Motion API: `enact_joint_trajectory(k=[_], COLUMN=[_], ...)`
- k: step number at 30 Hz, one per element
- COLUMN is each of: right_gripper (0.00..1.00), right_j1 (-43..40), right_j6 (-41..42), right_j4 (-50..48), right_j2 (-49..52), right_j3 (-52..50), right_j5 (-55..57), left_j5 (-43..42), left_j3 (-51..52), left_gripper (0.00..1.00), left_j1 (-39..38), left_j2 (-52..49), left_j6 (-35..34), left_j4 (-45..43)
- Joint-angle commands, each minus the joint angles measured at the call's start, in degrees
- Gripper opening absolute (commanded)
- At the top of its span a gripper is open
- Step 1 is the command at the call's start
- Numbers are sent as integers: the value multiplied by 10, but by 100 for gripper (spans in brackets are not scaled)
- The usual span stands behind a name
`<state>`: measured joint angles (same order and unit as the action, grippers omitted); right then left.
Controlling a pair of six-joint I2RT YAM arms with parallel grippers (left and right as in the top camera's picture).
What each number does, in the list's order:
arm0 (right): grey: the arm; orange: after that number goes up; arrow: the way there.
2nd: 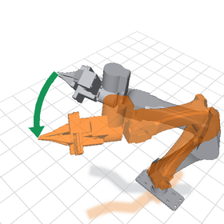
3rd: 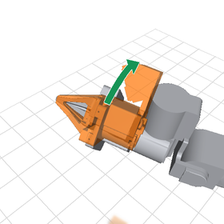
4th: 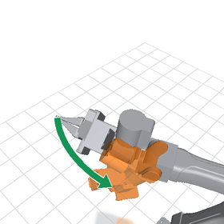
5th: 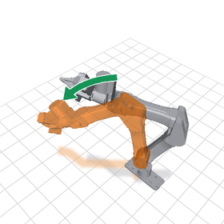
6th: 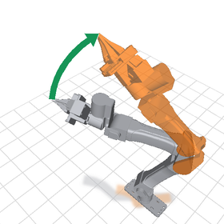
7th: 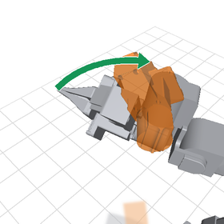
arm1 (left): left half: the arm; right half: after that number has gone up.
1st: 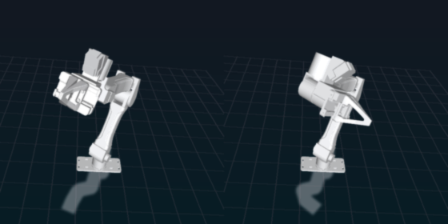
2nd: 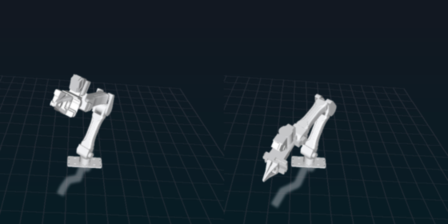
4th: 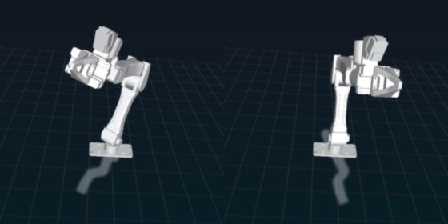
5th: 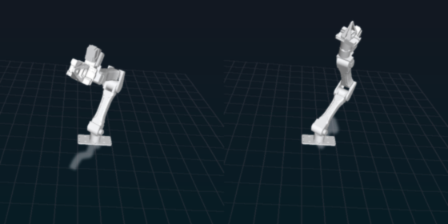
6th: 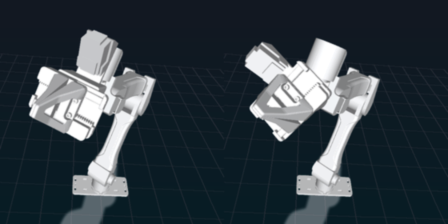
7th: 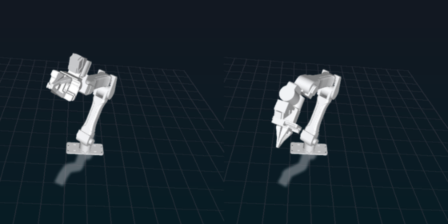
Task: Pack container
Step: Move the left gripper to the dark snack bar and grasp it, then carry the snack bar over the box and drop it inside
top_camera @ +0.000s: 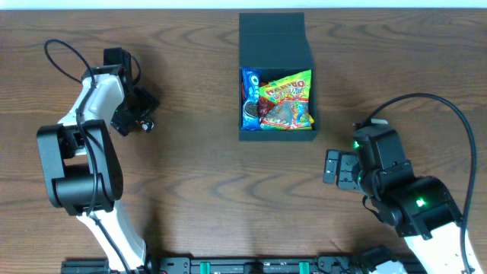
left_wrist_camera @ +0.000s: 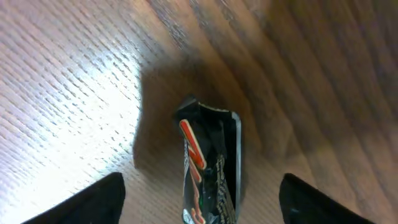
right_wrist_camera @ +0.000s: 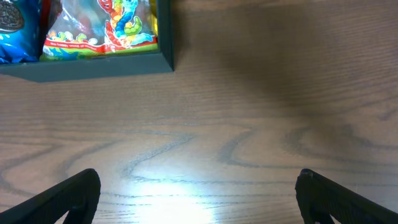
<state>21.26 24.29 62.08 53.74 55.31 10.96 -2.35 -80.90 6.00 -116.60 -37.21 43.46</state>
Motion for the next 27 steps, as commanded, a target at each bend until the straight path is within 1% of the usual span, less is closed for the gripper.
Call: enact_joint_trajectory(k=[1, 3, 5, 6, 7, 8, 9, 11, 14, 15, 20, 22, 24, 26, 27], right_gripper=[99, 99, 99, 99, 99, 99, 99, 99, 99, 99, 99, 99, 99, 99, 99], right_j1=[6, 6, 6, 6, 6, 6, 6, 6, 6, 6, 6, 6, 6, 6, 6], right_j6=[-8, -8, -8, -9, -9, -11, -12, -12, -12, -12, -12, -12, -13, -13, -13], right_j4=[-1, -1, -1, -1, -1, -1, -2, -3, -6, -7, -8, -8, -9, -12, -14], right_j2=[-1, -1, -1, -1, -1, -1, -1, -1, -1, -1, -1, -1, -1, -1, -1], right_j3=[-3, -3, -4, -4, -4, -4, -4, -4, -4, -4, -4, -4, -4, -4, -4], right_j5=[8, 8, 8, 8, 9, 9, 9, 9, 9, 9, 11, 12, 12, 13, 13], left_j5=[13, 13, 13, 13, 13, 13, 13, 14, 14, 14, 12, 11, 11, 10, 7], left_j3=[1, 1, 1, 1, 1, 1, 1, 1, 1, 1, 1, 0, 0, 0, -4], left_gripper=[69, 64, 50, 47, 47, 45, 38, 20, 8, 6, 6, 6, 6, 6, 6], left_j1=[0, 0, 0, 0, 0, 0, 0, 0, 0, 0, -1, -5, -15, -36, -61], left_j2=[-5, -5, -5, -5, -5, -5, -5, -5, -6, -6, -3, 20, 54, 110, 156], left_j6=[-6, -6, -9, -13, -16, -16, -16, -16, -16, -16, -16, -12, 14, 49, 77], left_j4=[0, 0, 0, 0, -1, -2, -2, -3, -3, -2, 3, 15, 15, 15, 17])
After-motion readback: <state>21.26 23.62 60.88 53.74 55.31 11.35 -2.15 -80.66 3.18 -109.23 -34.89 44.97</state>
